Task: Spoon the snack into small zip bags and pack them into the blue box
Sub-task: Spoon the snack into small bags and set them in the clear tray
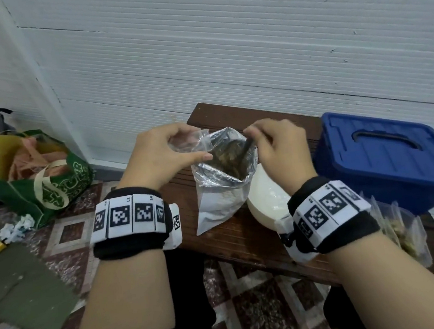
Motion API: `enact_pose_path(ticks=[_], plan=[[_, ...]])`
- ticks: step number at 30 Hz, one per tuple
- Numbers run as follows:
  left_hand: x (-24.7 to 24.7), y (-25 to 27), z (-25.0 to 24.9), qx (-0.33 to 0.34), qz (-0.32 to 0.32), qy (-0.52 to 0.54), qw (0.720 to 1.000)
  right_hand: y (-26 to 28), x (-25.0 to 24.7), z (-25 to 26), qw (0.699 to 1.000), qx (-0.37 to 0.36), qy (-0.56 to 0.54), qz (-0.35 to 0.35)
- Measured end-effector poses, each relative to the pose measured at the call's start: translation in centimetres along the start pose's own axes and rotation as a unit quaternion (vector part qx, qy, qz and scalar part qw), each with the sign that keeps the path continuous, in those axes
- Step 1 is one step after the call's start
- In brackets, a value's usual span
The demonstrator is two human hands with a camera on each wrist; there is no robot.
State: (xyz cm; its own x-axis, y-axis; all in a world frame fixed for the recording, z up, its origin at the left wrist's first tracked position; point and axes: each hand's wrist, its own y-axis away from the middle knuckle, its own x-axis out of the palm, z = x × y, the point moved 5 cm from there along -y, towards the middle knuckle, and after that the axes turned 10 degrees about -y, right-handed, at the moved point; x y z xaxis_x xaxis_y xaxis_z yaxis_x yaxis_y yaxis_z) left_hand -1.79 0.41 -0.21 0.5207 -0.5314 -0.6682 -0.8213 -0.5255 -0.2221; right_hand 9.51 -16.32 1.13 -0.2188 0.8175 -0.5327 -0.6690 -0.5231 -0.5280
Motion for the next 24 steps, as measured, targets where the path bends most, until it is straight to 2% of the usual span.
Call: enact_pose_path(ticks=[3,6,12,17,24], plan=[[0.0,0.0,0.1,0.004,0.004,0.005,1.0,0.9,1.8,-0.6,0.998,-0.012,0.021,0.061],[0.0,0.0,0.2,0.005,0.002,0.006,1.0,1.2,2.3,-1.3,0.997,0.033,-0.003,0.072],[-0.1,0.1,0.0,0.003,0.002,-0.004,1.0,1.1,1.4,-1.9,0.988,0.127,-0.087,-0.009],[-0.3,0.1,0.0,0.002,-0.007,-0.01,1.0,0.8,-0.4,-3.1,0.962,0.211,-0.143,-0.101],[-0.3,0.1,-0.2,0.007,-0.003,-0.022,1.0,0.0,-3.5,-4.1,0.94,0.243,-0.144,-0.192]])
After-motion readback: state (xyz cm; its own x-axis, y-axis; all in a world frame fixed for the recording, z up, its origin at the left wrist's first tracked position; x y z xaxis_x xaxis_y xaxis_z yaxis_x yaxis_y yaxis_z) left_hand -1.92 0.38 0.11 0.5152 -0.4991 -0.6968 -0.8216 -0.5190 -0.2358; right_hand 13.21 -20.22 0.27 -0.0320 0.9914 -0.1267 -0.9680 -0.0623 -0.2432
